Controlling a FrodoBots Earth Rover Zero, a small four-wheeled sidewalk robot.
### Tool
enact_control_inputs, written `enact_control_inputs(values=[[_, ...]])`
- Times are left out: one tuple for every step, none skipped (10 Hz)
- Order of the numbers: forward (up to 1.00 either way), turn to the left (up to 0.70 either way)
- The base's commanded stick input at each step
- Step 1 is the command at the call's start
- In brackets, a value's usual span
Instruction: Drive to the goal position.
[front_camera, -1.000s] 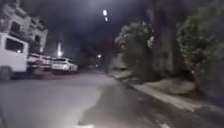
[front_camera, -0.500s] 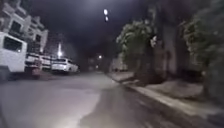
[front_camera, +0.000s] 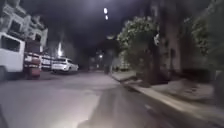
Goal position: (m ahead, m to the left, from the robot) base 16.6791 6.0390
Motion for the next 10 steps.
enact_control_inputs(values=[[0.5,0.0],[0.5,0.0],[0.5,0.0],[0.5,0.0],[0.5,0.0],[0.5,0.0],[0.5,0.0],[0.5,0.0],[0.5,0.0],[0.5,0.0]])
